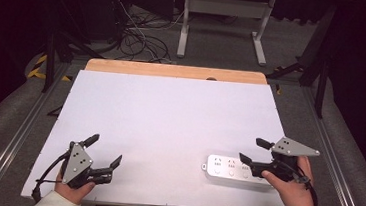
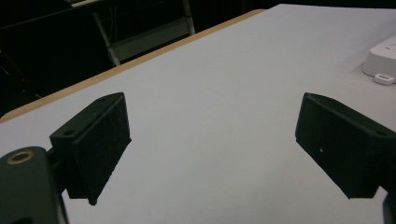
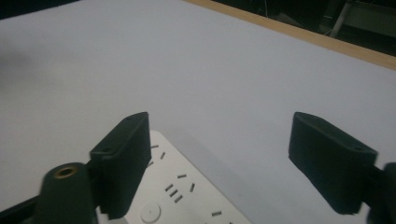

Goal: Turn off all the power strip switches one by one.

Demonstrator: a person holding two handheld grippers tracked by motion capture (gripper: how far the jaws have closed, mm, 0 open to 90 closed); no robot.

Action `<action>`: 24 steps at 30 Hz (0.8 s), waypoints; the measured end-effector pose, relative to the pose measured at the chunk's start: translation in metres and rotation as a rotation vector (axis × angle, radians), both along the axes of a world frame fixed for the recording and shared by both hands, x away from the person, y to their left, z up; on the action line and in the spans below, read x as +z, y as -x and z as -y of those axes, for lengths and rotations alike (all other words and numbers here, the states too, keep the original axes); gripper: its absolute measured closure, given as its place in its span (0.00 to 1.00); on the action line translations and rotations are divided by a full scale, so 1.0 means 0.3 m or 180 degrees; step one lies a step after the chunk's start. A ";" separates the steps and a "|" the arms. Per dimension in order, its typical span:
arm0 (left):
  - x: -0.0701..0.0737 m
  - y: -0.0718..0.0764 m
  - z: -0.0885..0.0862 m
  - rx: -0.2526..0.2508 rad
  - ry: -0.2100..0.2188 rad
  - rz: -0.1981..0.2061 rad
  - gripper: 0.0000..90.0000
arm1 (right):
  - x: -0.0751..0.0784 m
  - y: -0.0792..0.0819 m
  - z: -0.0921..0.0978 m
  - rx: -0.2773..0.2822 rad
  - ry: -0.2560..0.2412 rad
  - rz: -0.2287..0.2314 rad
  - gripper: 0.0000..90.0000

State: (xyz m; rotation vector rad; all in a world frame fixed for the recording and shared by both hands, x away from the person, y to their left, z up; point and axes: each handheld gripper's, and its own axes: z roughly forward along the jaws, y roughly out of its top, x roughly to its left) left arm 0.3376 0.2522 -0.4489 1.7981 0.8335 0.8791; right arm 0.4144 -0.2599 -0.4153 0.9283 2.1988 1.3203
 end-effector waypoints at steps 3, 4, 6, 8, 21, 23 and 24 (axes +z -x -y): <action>-0.001 0.002 0.000 -0.0003 0.0028 -0.0017 0.12 | -0.012 -0.016 0.001 -0.0047 -0.0173 0.0070 0.15; -0.001 0.002 -0.001 -0.0005 0.0025 -0.0017 0.12 | -0.018 -0.022 0.002 -0.0059 -0.0244 0.0083 0.14; 0.000 0.002 -0.001 -0.0005 0.0004 -0.0008 0.12 | -0.034 -0.035 0.007 -0.0028 -0.0371 0.0114 0.13; -0.001 0.002 0.000 -0.0004 0.0026 -0.0014 0.12 | -0.054 -0.044 0.010 -0.0021 -0.0464 0.0136 0.08; -0.004 -0.003 -0.006 -0.0007 0.0039 -0.0054 0.12 | -0.153 -0.031 -0.025 -0.0097 -0.0222 0.0389 0.01; -0.004 -0.004 -0.007 -0.0008 0.0024 -0.0061 0.12 | -0.161 -0.028 -0.038 -0.0046 -0.0087 0.0395 0.01; -0.005 -0.004 -0.008 -0.0011 0.0028 -0.0068 0.12 | -0.166 -0.029 -0.044 -0.0030 -0.0025 0.0407 0.01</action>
